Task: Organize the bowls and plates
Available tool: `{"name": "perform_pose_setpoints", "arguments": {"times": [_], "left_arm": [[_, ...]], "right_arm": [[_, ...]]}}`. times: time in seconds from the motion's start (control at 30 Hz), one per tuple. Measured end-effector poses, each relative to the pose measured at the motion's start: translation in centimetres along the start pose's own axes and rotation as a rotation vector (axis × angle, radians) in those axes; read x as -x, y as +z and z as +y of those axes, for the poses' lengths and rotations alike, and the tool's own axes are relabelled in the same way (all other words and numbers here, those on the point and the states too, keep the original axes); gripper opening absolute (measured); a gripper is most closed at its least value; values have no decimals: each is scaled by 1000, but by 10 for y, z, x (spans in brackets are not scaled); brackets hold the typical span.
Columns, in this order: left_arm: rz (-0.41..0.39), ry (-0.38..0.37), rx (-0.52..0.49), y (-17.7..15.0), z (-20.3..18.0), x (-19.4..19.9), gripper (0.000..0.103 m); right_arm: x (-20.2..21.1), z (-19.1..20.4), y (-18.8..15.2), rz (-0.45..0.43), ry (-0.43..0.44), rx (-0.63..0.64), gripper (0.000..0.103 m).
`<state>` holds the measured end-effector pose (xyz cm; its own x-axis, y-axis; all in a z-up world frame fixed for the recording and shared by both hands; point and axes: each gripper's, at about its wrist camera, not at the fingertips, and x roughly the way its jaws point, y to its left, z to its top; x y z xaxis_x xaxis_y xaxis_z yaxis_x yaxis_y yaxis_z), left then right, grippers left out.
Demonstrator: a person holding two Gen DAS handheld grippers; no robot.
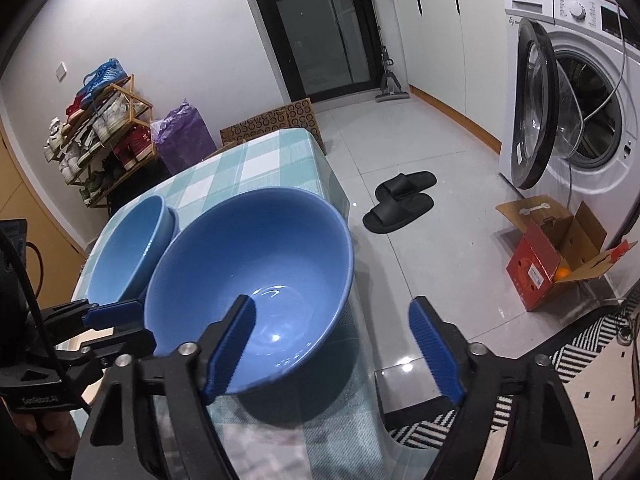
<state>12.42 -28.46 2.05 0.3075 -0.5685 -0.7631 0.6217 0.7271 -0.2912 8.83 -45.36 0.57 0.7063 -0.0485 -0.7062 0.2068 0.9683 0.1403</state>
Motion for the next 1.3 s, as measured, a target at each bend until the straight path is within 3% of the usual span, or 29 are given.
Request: {"name": "perform_pose_setpoints", "arguments": {"times": [0.53,0.57,0.8,1.3], "left_arm": [[12,-8,7,6,0,-7,51],[11,-11,9,6,0,-7,51],[12,-57,56,7,8,-6,51],[16,-68,79,10,9,-8,51]], "right_arm": [[-24,-1,9,15,21,9,43],[-24,0,9,15,19,12,38],[-25,2,8,11,-2,40,26],[-24,0,2,9,-20,66,21]]}}
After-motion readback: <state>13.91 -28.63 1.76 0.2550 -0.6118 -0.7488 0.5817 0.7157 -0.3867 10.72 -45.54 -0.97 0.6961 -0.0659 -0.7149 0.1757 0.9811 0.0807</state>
